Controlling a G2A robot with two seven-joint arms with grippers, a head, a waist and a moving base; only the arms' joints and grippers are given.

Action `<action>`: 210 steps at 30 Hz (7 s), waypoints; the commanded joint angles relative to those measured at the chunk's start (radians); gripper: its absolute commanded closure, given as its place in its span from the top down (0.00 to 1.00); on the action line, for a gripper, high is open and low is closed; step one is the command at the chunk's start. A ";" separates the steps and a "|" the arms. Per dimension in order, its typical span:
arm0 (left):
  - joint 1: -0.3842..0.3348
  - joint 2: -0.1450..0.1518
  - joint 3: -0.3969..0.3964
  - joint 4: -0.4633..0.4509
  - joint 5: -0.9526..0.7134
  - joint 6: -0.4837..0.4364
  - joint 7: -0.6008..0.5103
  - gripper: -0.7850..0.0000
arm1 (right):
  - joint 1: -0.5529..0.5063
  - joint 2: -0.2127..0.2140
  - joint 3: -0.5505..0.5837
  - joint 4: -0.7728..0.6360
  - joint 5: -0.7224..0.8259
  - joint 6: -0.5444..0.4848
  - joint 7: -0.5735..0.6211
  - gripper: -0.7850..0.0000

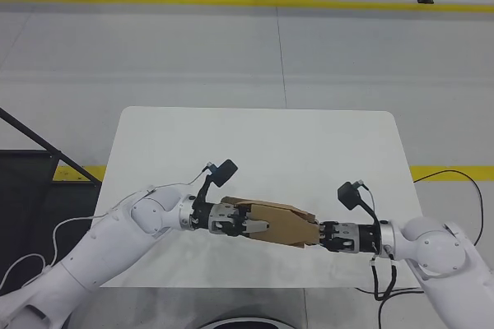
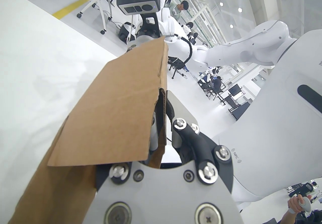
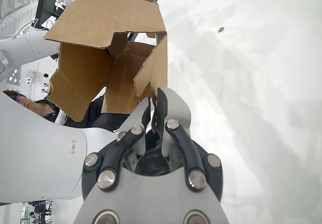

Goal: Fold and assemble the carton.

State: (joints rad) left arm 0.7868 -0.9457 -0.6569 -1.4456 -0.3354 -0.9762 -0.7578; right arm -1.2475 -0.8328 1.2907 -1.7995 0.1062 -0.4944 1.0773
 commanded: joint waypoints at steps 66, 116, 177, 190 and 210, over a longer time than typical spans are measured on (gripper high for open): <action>0.031 -0.046 -0.048 0.011 -0.011 0.019 -0.105 0.00 | 0.021 -0.005 -0.006 0.003 0.041 0.035 -0.036 0.00; 0.092 -0.033 -0.128 -0.020 -0.049 -0.036 -0.050 0.00 | -0.196 0.013 0.215 -0.002 0.074 -0.355 -0.149 0.39; 0.116 -0.069 -0.148 -0.034 -0.257 0.245 -0.207 0.00 | -0.489 -0.101 0.297 -0.310 -1.023 -0.097 -0.968 1.00; 0.144 -0.071 -0.190 -0.046 -0.314 0.322 -0.266 0.00 | -0.526 -0.107 0.315 -0.323 -1.144 -0.153 -1.087 1.00; 0.146 -0.091 -0.205 -0.038 -0.314 0.346 -0.354 0.00 | -0.477 -0.117 0.274 -0.343 -1.122 -0.100 -0.985 1.00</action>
State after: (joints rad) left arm 0.9336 -1.0357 -0.8619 -1.4839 -0.6526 -0.6325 -1.1066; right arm -1.7273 -0.9493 1.5662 -2.1409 -1.0172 -0.5940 0.0868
